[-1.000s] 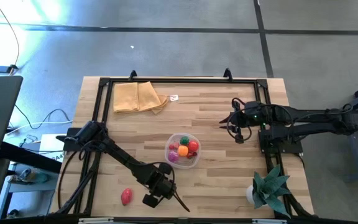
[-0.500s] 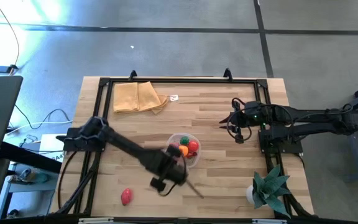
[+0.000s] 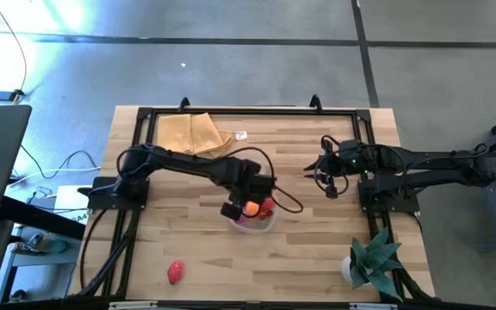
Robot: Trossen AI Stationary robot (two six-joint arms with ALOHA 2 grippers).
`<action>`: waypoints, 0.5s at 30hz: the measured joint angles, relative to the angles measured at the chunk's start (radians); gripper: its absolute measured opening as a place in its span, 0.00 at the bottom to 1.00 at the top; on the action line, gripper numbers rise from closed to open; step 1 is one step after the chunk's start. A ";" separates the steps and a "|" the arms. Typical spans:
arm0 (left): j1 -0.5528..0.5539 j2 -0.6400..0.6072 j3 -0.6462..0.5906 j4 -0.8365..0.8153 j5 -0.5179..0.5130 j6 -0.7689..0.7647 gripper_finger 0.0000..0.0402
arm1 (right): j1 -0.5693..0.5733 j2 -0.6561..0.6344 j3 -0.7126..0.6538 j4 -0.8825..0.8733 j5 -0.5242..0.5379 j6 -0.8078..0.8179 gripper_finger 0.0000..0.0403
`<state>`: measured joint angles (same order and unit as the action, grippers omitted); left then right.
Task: Pick and placing Produce into tupperware
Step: Put the pink peach into the transparent bin
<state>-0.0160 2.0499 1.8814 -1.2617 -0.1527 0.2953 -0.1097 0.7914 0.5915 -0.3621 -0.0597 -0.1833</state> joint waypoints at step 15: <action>0.065 0.000 -0.218 0.219 0.107 0.041 0.23 | 0.000 0.000 0.000 0.000 0.000 0.000 0.21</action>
<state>0.0489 2.0502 1.6631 -1.0431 -0.0455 0.3359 -0.1095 0.7915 0.5915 -0.3620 -0.0598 -0.1832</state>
